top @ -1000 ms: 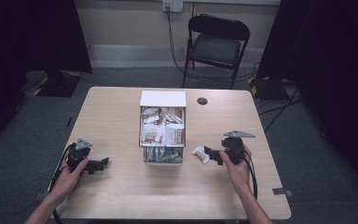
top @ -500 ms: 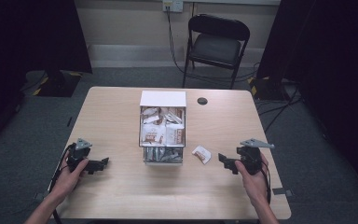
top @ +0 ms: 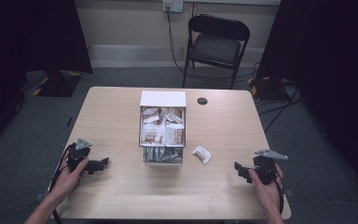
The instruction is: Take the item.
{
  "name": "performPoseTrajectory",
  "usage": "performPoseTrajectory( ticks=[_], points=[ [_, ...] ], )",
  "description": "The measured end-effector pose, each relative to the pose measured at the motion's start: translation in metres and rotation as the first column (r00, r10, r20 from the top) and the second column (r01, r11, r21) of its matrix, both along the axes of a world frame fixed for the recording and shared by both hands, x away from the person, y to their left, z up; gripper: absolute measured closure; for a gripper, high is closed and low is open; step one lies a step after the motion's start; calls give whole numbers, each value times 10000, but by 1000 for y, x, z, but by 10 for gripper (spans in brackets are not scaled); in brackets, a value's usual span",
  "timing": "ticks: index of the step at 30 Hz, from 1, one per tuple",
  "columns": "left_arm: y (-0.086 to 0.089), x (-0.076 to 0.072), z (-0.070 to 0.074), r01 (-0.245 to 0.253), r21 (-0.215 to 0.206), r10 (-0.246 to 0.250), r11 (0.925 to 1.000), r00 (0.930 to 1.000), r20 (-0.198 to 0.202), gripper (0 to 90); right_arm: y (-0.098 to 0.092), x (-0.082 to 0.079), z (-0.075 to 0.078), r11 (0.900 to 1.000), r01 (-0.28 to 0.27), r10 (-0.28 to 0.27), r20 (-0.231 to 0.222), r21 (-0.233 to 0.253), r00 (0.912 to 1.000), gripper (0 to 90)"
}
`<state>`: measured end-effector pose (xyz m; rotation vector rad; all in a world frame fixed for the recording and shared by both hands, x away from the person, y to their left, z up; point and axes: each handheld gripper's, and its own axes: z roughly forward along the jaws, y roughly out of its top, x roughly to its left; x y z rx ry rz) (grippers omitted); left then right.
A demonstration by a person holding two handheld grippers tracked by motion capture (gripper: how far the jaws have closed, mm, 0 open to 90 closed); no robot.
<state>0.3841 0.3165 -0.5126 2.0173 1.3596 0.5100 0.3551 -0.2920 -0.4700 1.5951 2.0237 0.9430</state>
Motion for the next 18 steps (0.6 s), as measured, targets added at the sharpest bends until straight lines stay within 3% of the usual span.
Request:
performPoseTrajectory(
  ticks=[2,5,10,15,18],
  points=[
    [0,0,0,-1,-2,1,10000,10000,1,0,-4,1,-7,9996,282,-284,-332,-81,9990,148],
    [0,0,0,0,2,0,10000,10000,0,0,-8,4,-17,9953,636,-698,-860,-734,9938,155],
    [0,0,0,1,-1,-1,10000,10000,-1,0,-7,6,-23,9877,920,-1000,-584,-1267,9933,140],
    [0,0,0,1,-2,-1,10000,10000,-1,0,-4,7,-31,9875,1020,-1018,82,-1201,9948,71],
    [0,0,0,-20,-18,20,10000,10000,7,0,-3,6,-31,9869,1091,-1084,121,-1186,9940,70]
  ],
)
